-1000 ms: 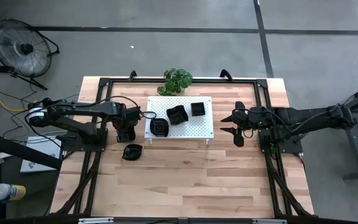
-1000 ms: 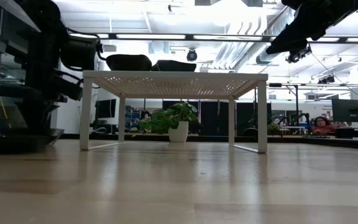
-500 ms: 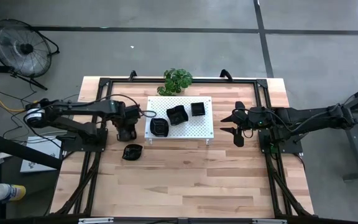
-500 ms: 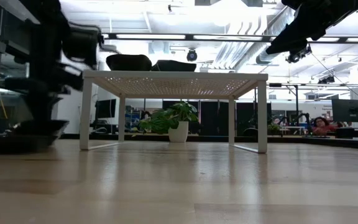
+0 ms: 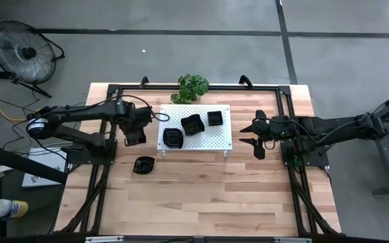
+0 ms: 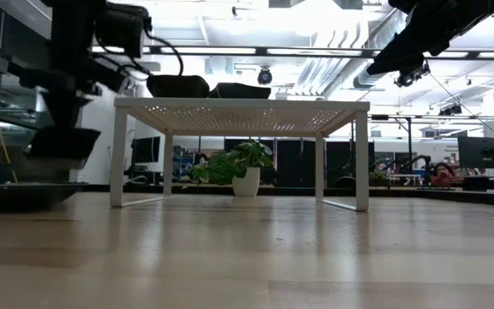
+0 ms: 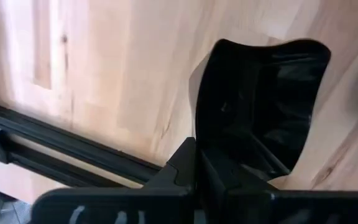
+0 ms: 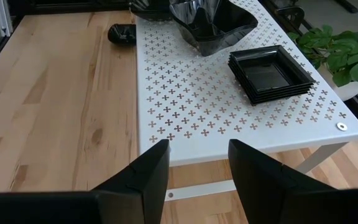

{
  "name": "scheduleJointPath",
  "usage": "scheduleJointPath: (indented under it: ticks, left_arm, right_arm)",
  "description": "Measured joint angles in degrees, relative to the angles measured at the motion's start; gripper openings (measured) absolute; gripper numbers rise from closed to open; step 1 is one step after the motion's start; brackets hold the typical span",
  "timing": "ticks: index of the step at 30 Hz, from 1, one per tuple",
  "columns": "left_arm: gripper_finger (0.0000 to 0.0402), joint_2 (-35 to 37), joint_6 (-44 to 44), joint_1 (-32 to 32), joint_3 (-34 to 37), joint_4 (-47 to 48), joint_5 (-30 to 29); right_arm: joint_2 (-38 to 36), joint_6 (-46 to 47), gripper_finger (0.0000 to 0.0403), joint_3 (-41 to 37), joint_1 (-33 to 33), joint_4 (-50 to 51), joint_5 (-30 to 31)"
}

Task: Pick & Place Mini shaped plates
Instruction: Stack the distorted square plate on top of the distorted square plates on the shelf

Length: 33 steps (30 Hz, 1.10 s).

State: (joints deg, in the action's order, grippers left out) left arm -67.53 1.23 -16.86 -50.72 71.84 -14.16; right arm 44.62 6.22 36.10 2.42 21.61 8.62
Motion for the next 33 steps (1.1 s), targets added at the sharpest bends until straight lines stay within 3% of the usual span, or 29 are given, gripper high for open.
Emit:
scheduleJointPath:
  ticks: [15,21,28,33]
  left_arm:
    - [0.0000,0.00,-3.05,0.00,-18.25,1.16,-4.10]
    - [0.0000,0.00,-2.97,0.02,-22.28,-0.39,-5.21]
    - [0.0000,0.00,-2.69,4.09,-22.49,-1.20,-15.17]
    - [0.0000,0.00,-2.78,12.93,-22.51,-5.37,-29.52]
  right_arm:
    - [0.00,0.00,0.0161,0.00,0.00,0.00,0.00]
    - [0.00,0.00,0.0161,0.00,0.00,0.00,0.00]
    - [0.00,-0.22,0.0161,0.00,0.00,0.00,2.70]
    - [0.00,-1.07,0.0161,0.00,0.00,-1.92,9.24]
